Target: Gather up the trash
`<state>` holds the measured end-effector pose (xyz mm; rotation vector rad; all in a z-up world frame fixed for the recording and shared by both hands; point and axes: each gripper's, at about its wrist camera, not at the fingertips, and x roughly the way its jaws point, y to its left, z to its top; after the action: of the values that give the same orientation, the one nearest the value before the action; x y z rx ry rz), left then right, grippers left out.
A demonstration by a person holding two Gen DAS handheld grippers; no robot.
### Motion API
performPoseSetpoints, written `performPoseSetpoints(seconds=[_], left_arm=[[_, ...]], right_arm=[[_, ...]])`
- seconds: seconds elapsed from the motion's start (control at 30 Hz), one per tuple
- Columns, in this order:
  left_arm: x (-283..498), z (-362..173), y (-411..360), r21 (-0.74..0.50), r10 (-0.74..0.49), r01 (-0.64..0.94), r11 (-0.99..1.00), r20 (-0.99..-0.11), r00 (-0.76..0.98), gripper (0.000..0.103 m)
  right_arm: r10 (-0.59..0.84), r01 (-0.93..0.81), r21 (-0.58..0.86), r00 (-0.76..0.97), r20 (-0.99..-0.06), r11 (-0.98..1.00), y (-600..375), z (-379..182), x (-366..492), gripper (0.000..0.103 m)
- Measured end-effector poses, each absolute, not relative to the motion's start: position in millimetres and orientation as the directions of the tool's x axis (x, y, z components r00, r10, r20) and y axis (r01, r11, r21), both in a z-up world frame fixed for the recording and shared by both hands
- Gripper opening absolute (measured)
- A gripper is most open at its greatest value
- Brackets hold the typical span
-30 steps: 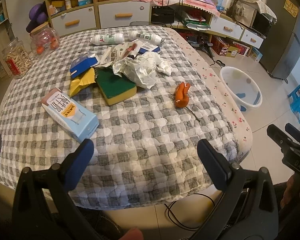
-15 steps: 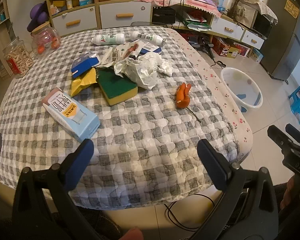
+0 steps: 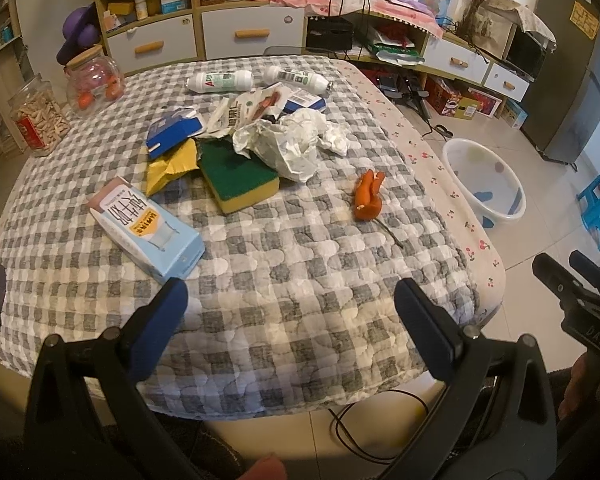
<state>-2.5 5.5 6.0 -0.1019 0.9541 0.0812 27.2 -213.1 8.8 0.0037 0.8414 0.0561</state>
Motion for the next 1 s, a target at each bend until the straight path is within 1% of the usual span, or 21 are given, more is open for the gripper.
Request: performPoseSetpoints(seconds=[0.57,0.67,0.8,0.93,1.0], left_arm=[[-2,10,16,-0.061,0.026,-0.135,0.989,-0.824,0.566,0.102],[1,9,20,-0.055,0.030,-0.138,0.989,-0.836,0.549,0.102],[7,7,30,-0.080,0.011,-0.155,0.985,-0.857,0.516,0.102],[14,4,37,-0.036,0.052,-0.170,0.985,-0.873,0.484,0.102],[18,2,45,-0.045,0.048,-0.185,0.982,-0.883,0.468,0.102]], right_arm=[[0.049,-0.054,0.018,0.666,-0.745,0.998,-202,15,35,0.103],[0.053,-0.059,0.019,0.652,-0.756,0.998,-198,16,41,0.103],[0.072,-0.072,0.035,0.627,-0.776,0.997,-193,21,51,0.103],[0.077,-0.079,0.037,0.608,-0.790,0.996,-188,27,63,0.103],[0.082,-0.086,0.039,0.592,-0.802,0.996,-184,29,72,0.103]])
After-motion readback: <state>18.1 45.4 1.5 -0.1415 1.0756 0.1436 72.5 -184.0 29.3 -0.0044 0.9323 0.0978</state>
